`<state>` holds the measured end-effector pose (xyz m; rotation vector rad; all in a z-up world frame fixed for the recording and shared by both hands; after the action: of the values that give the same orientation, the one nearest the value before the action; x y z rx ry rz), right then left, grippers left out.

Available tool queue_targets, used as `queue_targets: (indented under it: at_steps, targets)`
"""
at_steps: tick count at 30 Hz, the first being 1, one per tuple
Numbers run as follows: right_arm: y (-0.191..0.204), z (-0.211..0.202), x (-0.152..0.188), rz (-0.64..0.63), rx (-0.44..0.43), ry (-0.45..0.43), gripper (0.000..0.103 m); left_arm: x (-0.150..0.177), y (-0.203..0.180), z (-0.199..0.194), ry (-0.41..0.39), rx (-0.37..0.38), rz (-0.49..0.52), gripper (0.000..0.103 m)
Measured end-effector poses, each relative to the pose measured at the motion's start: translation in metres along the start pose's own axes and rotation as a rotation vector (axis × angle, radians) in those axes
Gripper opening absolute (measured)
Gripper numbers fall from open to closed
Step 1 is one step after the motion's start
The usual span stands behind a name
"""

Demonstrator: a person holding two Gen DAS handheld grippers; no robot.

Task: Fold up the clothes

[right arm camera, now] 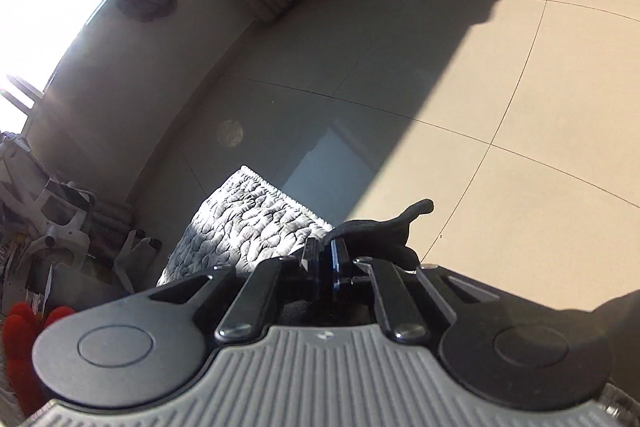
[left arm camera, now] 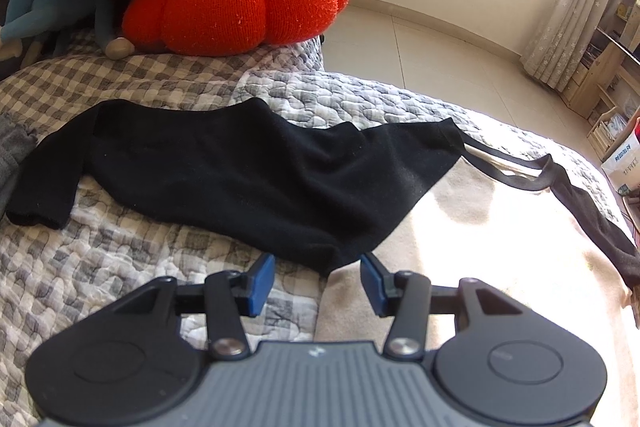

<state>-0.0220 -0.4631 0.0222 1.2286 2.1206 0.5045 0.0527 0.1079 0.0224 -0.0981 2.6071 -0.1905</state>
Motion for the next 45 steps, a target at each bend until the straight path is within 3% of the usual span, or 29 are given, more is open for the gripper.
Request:
queue_targets:
  at_steps: [3, 9, 11, 14, 15, 16, 18, 23, 24, 25, 27, 34, 38, 43, 44, 45]
  targets:
    - [-0.005, -0.008, -0.003, 0.050, -0.081, -0.023, 0.008, 0.001, 0.000, -0.003, -0.003, 0.005, 0.010, 0.049]
    - [0.022, -0.053, -0.008, -0.021, -0.268, -0.239, 0.007, 0.000, 0.001, -0.005, -0.010, 0.018, -0.002, 0.049]
    - [0.020, -0.048, -0.009, -0.027, -0.212, -0.211, 0.007, 0.000, -0.001, -0.004, -0.010, 0.015, 0.008, 0.049]
    - [-0.005, -0.008, -0.006, 0.063, -0.104, 0.019, 0.007, 0.001, -0.001, -0.004, -0.007, 0.014, 0.010, 0.049]
    - [-0.017, -0.001, -0.006, 0.120, -0.104, 0.049, 0.008, 0.001, -0.001, -0.004, -0.006, 0.014, 0.009, 0.049]
    - [-0.031, 0.004, -0.007, 0.204, -0.107, 0.066, 0.014, 0.001, -0.001, -0.004, -0.006, 0.014, 0.008, 0.049]
    - [-0.051, 0.003, -0.013, 0.316, -0.124, 0.061, 0.016, 0.002, 0.000, -0.005, -0.006, 0.016, 0.007, 0.049]
    - [-0.058, 0.009, -0.026, 0.319, -0.135, 0.082, 0.019, 0.000, 0.000, -0.004, -0.006, 0.015, -0.001, 0.050]
    - [-0.058, 0.012, -0.026, 0.329, -0.144, 0.093, 0.027, 0.000, -0.001, -0.003, -0.006, 0.014, -0.001, 0.050]
    - [-0.059, 0.015, -0.026, 0.338, -0.153, 0.105, 0.041, 0.000, -0.002, -0.003, -0.005, 0.013, 0.001, 0.050]
    - [-0.059, 0.022, -0.027, 0.354, -0.171, 0.128, 0.045, 0.002, -0.006, -0.002, -0.003, 0.011, 0.008, 0.050]
    - [-0.047, 0.036, -0.026, 0.349, -0.235, 0.192, 0.045, 0.006, -0.013, -0.005, -0.011, 0.014, 0.027, 0.051]
    - [-0.042, 0.044, -0.025, 0.303, -0.160, 0.213, 0.045, 0.006, -0.012, -0.003, -0.006, 0.007, 0.030, 0.051]
    - [-0.036, 0.047, -0.026, 0.248, -0.127, 0.212, 0.030, 0.004, -0.009, -0.001, -0.003, 0.004, 0.022, 0.051]
    - [-0.037, 0.046, -0.026, 0.249, -0.127, 0.206, 0.025, 0.004, -0.008, 0.000, -0.003, 0.003, 0.020, 0.051]
    - [-0.037, 0.045, -0.026, 0.250, -0.127, 0.200, 0.014, 0.004, -0.008, 0.000, -0.003, 0.003, 0.019, 0.051]
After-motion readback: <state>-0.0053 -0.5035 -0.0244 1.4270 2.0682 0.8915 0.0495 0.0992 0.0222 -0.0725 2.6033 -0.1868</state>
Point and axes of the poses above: each gripper's, at about its wrist camera, not at the fingertips, and z roughly the way its jaws point, y to its left, x to its underside, the point moved 3 cm from there along z, roughly the way its jaws point, and after that the axes turned 9 degrees about y, right-handed, at the moved point
